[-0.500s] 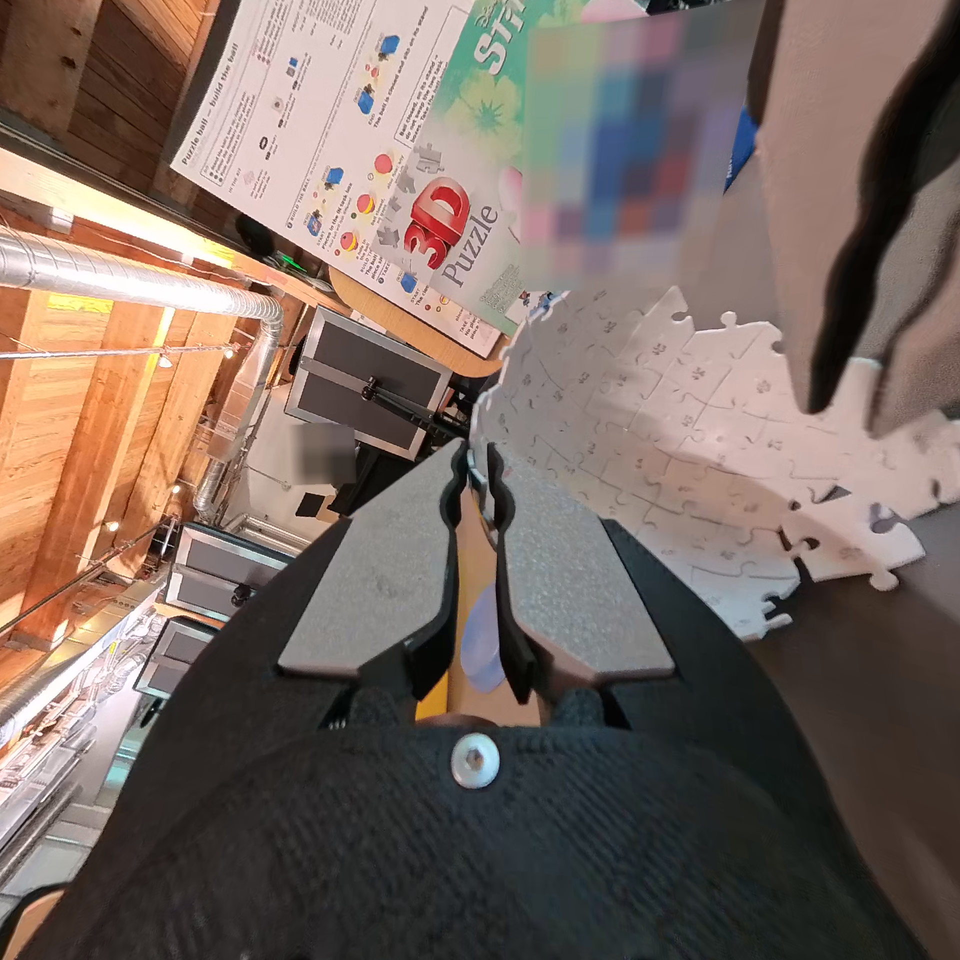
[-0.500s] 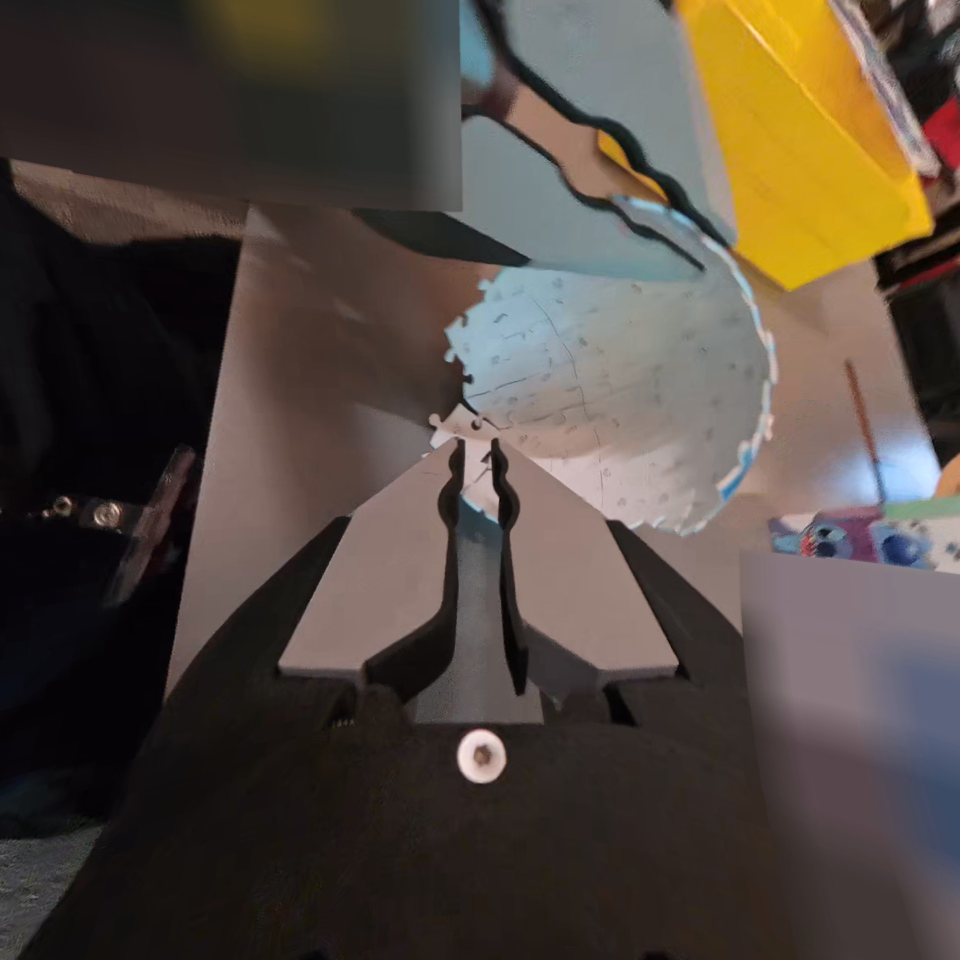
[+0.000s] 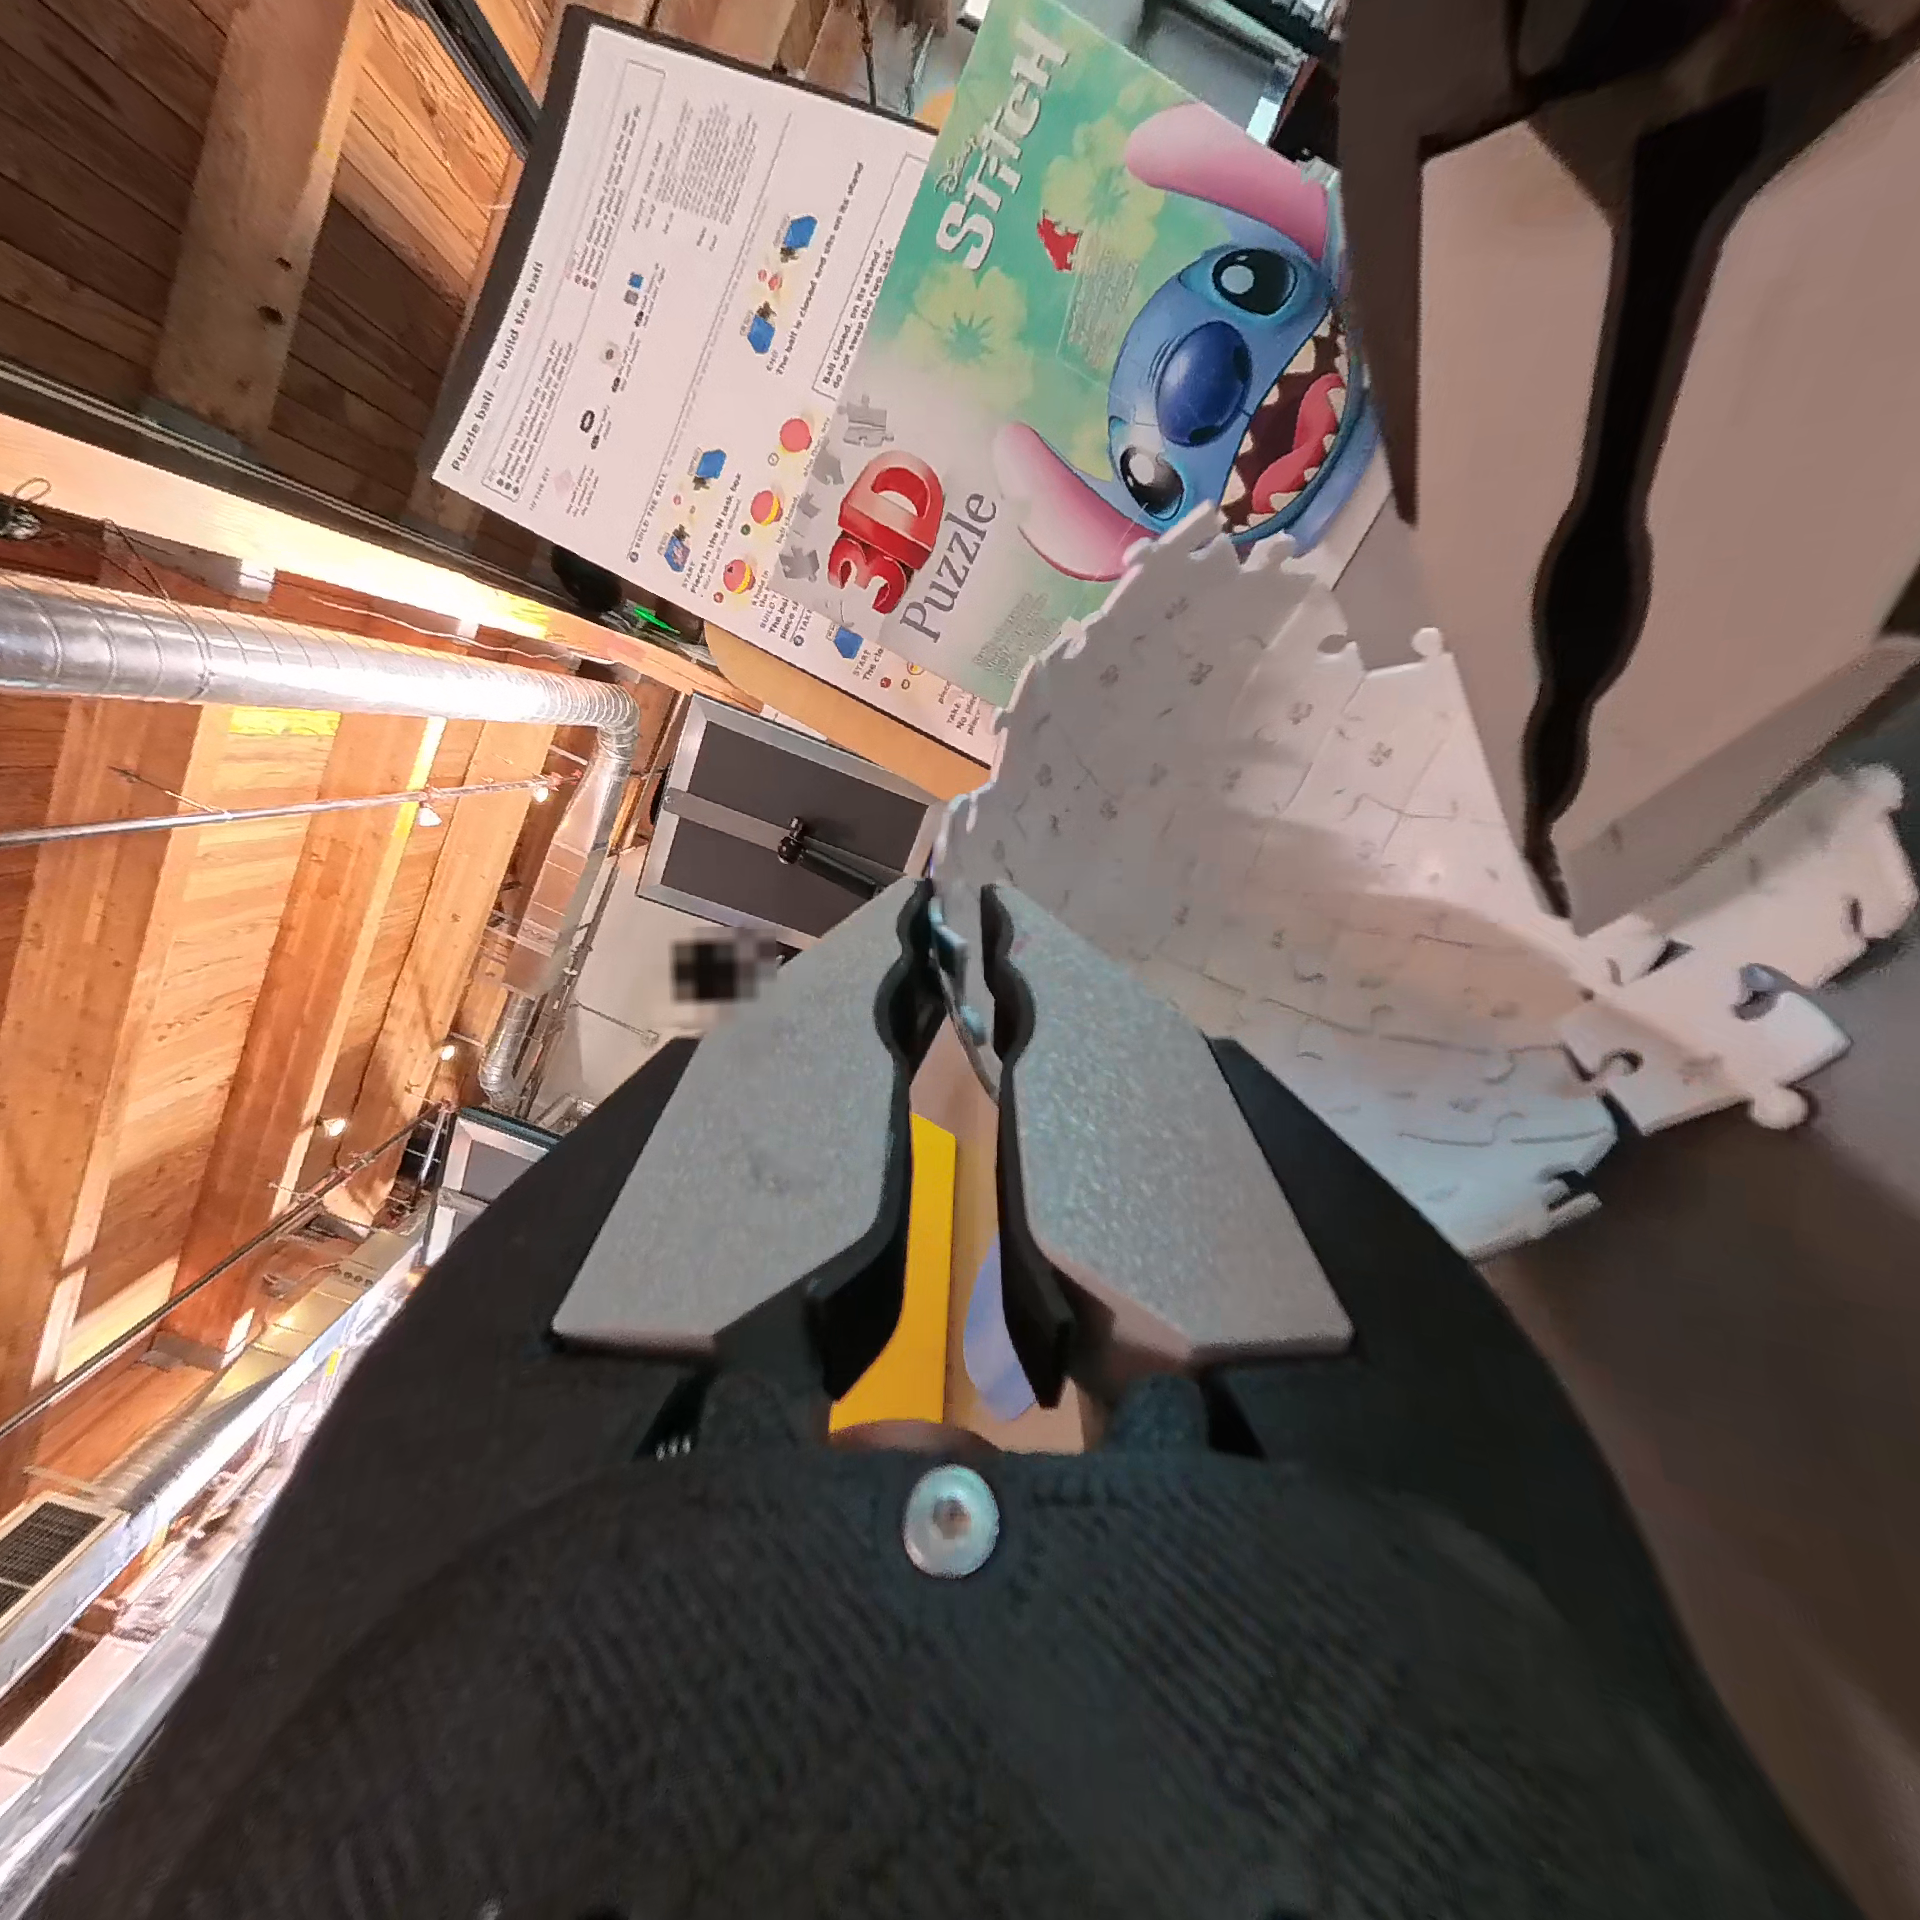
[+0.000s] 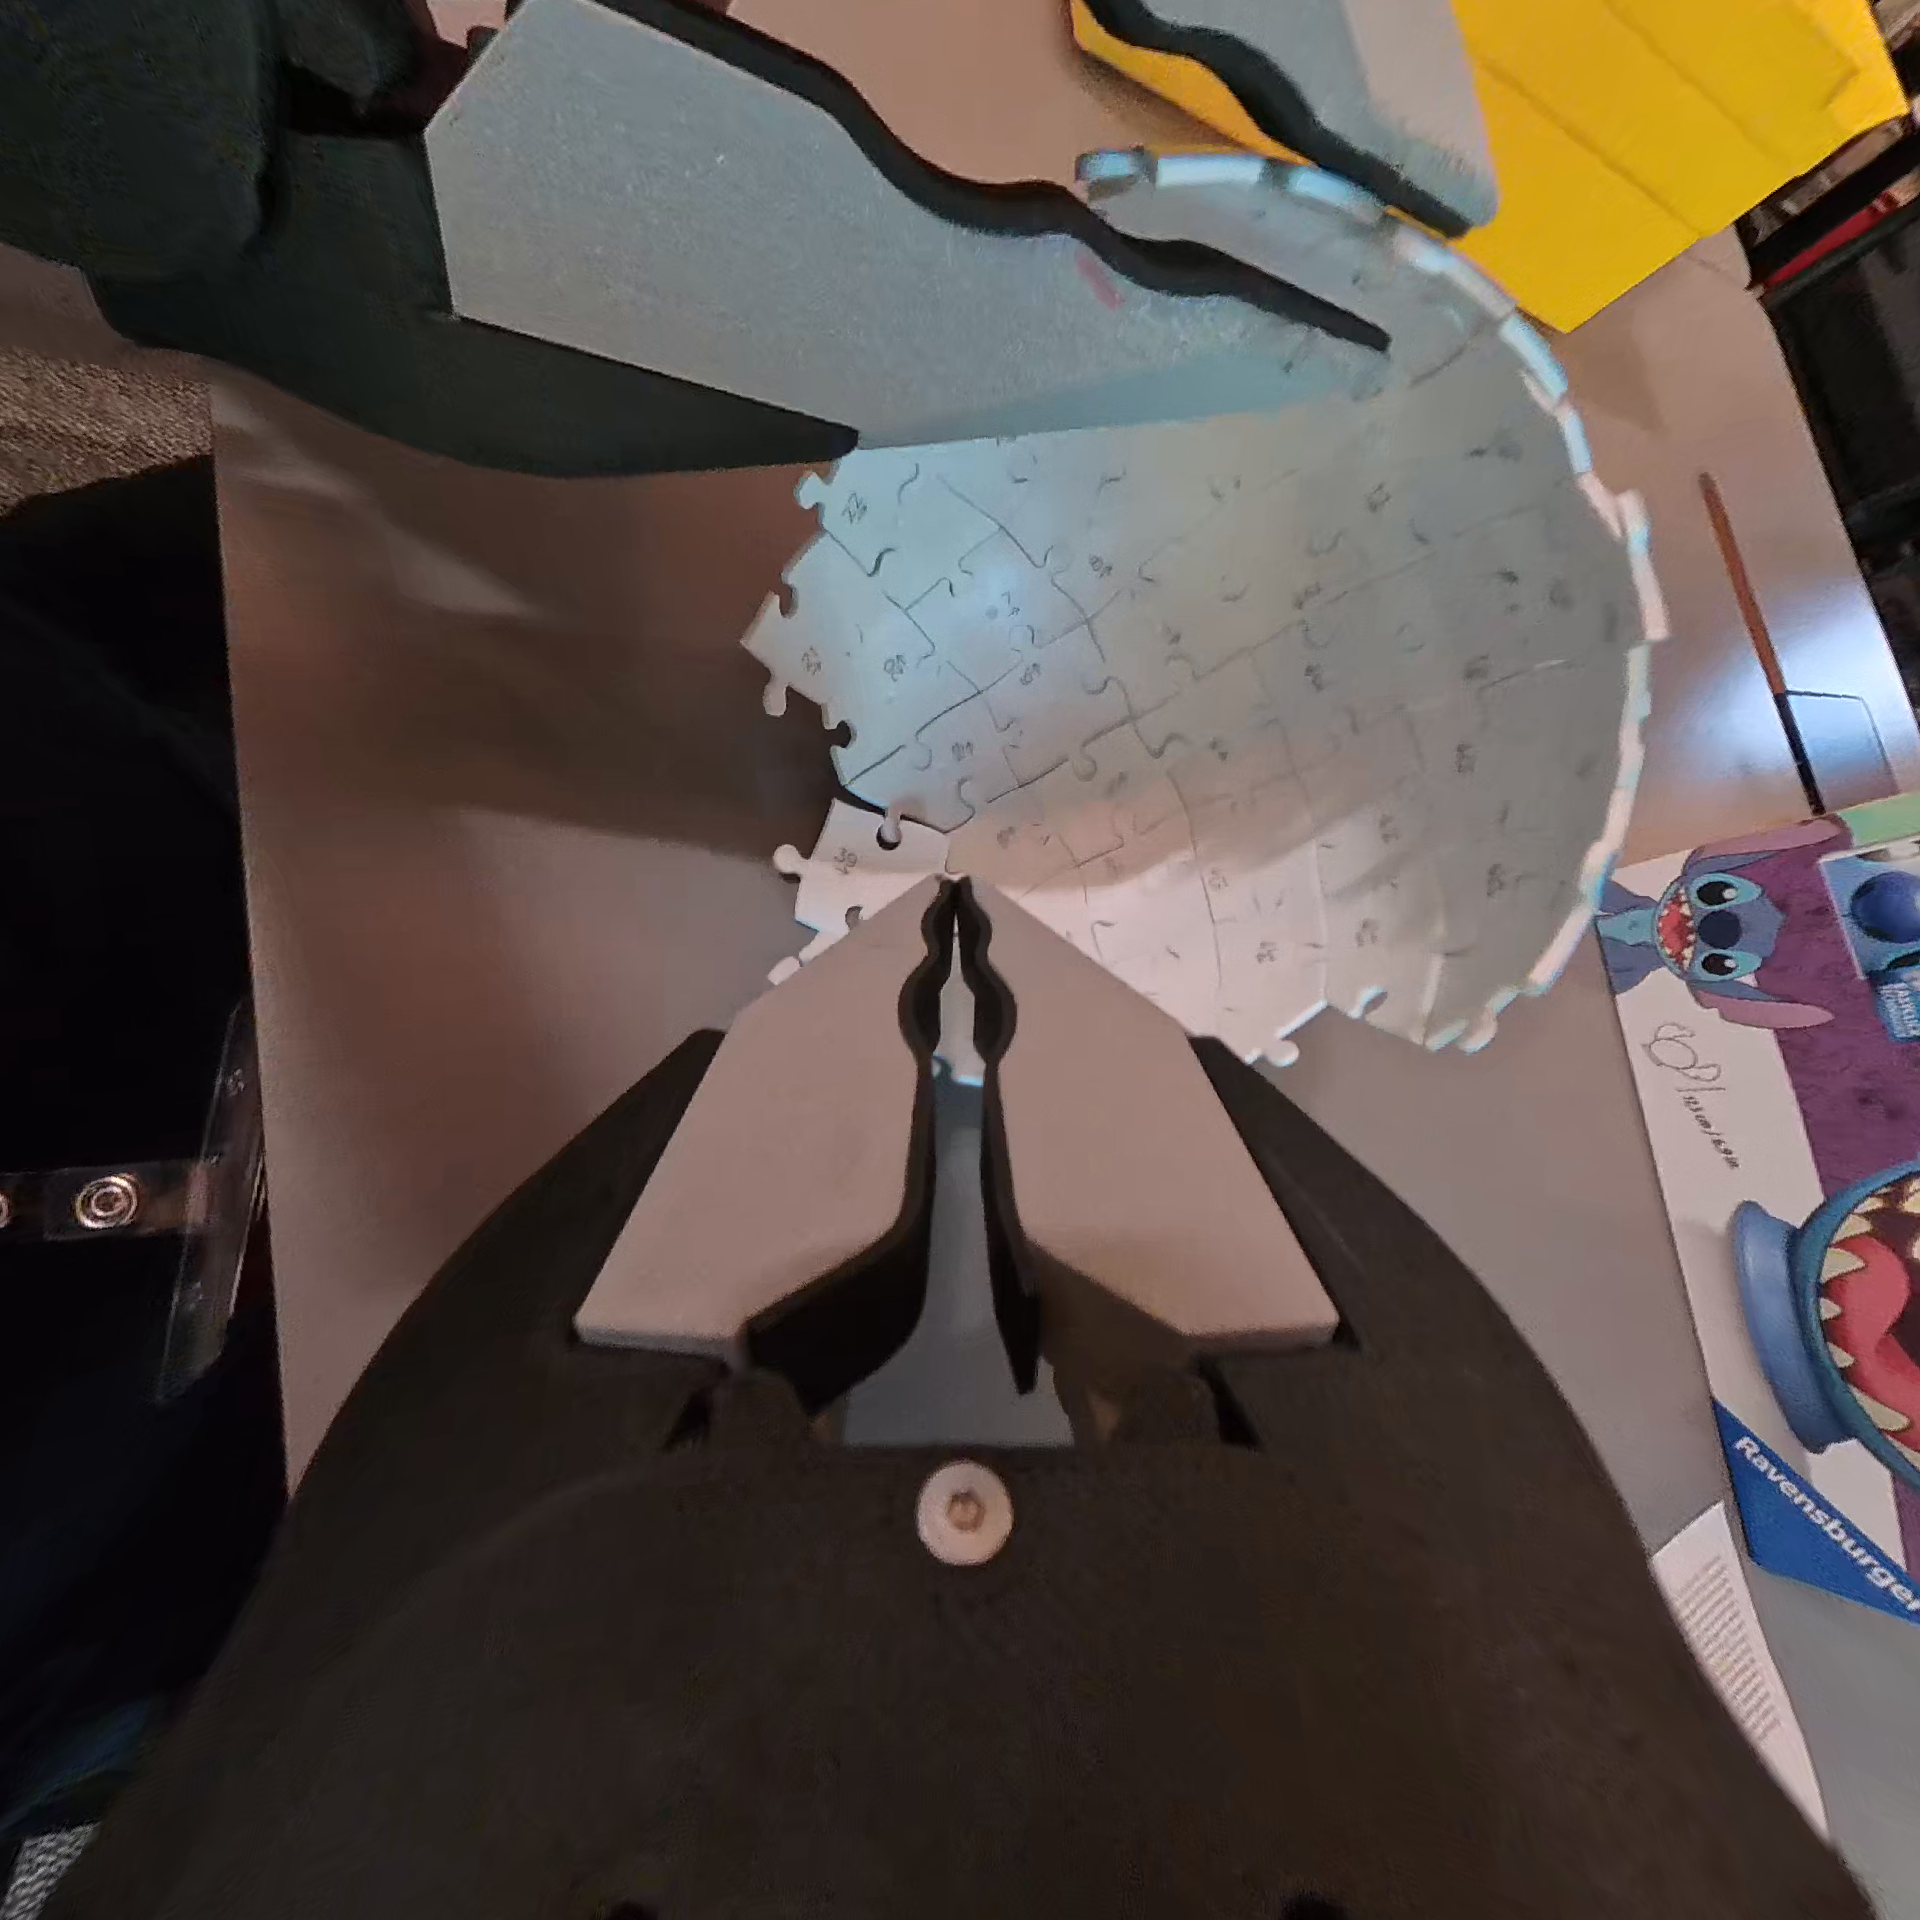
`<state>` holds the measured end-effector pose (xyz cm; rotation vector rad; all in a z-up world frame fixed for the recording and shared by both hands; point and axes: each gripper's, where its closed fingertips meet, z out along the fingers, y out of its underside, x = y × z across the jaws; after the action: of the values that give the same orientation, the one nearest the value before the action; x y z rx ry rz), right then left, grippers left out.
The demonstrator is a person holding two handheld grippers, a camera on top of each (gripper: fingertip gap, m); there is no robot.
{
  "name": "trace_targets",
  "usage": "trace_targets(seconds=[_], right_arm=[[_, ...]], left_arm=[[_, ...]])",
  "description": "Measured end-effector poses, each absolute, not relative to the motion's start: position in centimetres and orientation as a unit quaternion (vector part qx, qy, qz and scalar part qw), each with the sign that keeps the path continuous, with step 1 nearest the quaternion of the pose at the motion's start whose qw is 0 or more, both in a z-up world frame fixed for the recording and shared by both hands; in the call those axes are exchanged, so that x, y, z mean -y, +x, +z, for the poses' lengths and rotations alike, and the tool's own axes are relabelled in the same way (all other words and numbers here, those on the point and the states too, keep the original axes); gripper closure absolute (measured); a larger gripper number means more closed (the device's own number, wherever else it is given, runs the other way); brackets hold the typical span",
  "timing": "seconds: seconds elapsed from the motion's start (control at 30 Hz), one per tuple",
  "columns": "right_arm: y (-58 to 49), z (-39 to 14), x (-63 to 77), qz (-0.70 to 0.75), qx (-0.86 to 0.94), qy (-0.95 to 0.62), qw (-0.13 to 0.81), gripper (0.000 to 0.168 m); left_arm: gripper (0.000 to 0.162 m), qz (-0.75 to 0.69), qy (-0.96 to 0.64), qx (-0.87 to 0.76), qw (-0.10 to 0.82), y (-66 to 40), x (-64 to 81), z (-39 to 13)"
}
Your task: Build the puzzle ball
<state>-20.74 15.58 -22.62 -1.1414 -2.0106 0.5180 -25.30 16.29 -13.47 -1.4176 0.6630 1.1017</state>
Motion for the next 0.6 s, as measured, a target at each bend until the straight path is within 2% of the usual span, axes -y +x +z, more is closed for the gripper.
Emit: trace_targets(seconds=[0.07, 0.13, 0.47, 0.6], right_arm=[[-20.4, -22.9, -15.3, 0.208, 0.794, -0.443, 0.360, 0.166], [-19.9, -23.4, -15.2, 0.197, 0.808, -0.439, 0.341, 0.157], [-19.3, -24.2, -13.9, 0.180, 0.843, -0.393, 0.320, 0.148], [-19.6, -24.4, -13.9, 0.183, 0.843, -0.398, 0.312, 0.149]], left_arm=[[0.156, 0.470, -0.603, -0.286, 0.577, -25.1, -16.3, -13.5], [0.155, 0.471, -0.597, -0.290, 0.581, -24.6, -16.2, -13.4], [0.154, 0.472, -0.583, -0.309, 0.585, -23.1, -16.0, -13.4], [0.153, 0.477, -0.575, -0.320, 0.583, -22.6, -16.0, -13.3]])
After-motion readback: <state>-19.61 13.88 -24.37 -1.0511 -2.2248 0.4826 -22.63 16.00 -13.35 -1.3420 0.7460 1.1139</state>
